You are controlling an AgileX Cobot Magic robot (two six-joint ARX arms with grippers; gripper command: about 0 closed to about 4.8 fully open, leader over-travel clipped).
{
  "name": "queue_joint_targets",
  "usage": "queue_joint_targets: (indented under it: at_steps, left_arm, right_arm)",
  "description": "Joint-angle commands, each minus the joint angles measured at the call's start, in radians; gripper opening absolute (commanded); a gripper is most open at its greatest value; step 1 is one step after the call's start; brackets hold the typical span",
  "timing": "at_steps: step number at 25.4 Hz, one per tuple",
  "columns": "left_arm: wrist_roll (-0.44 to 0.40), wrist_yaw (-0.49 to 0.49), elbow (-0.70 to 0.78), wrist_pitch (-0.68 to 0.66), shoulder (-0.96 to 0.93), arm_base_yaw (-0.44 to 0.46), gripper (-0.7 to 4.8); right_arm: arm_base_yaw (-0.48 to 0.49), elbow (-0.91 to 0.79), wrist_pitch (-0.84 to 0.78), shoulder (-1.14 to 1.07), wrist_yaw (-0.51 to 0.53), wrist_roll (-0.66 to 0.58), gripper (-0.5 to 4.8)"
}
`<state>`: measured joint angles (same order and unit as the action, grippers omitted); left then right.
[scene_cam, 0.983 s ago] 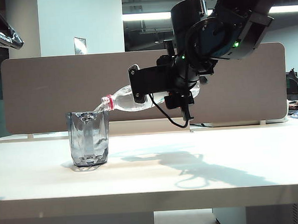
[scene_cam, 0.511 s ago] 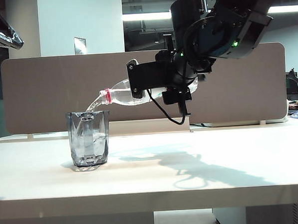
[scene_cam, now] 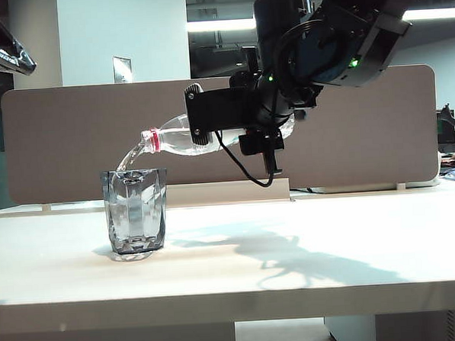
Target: Pick up the mineral water bottle on the table and pour water into the mug until it's full.
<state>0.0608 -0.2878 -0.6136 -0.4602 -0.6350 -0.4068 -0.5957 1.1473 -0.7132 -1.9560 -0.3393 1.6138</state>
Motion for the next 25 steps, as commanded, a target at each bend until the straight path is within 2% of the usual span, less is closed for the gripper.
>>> queue_joint_targets:
  at_steps: [1,5,7,8,10,14,15,16,18,19,20,23,25]
  left_arm:
    - [-0.003,-0.005,-0.003,0.012,0.002,-0.001,-0.02]
    - [-0.003,-0.005,-0.003,0.012,0.002,-0.001,-0.02]
    - [-0.003,-0.005,-0.003,0.012,0.002,-0.001,-0.02]
    - [-0.003,-0.005,-0.003,0.012,0.002,-0.001,-0.02]
    - [-0.003,-0.005,-0.003,0.012,0.002,-0.001,-0.02]
    - [-0.003,-0.005,-0.003,0.012,0.002,-0.001,-0.02]
    - [-0.003,-0.005,-0.003,0.012,0.002,-0.001,-0.02]
    - [-0.003,-0.005,-0.003,0.012,0.002,-0.001,-0.02]
    - [-0.003,-0.005,-0.003,0.012,0.002,-0.001,-0.02]
    - [-0.003,-0.005,-0.003,0.012,0.002,-0.001,-0.02]
    - [-0.003,-0.005,-0.003,0.012,0.002,-0.001,-0.02]
    - [-0.003,-0.005,-0.003,0.012,0.002,-0.001,-0.02]
    - [-0.003,-0.005,-0.003,0.012,0.002,-0.001,-0.02]
  right_arm:
    - [-0.002,0.01,-0.037,0.014,-0.026,-0.098,2.2]
    - [-0.002,0.009,0.013,0.014,-0.029,-0.15,2.2]
    - [-0.002,0.009,0.026,0.014,-0.029,-0.216,2.2]
    - [-0.002,0.009,0.032,0.014,-0.035,-0.306,2.2]
    - [-0.002,0.008,0.037,0.014,-0.037,-0.397,2.2]
    - [-0.01,0.008,0.037,0.014,-0.032,-0.742,2.2]
    - [-0.01,0.008,0.037,0.014,-0.031,-0.787,2.2]
    - [-0.01,0.007,0.037,0.014,-0.018,-0.887,2.2]
    - [-0.011,0.007,0.037,0.014,-0.001,-0.986,2.2]
    - [-0.011,0.005,0.035,0.014,0.029,-1.1,2.2]
    - [-0.011,0.003,0.034,0.014,0.047,-1.152,2.2]
    - [-0.015,0.001,0.036,0.014,0.071,-1.165,2.2]
    - [-0.015,0.001,0.038,0.014,0.039,-1.051,2.2]
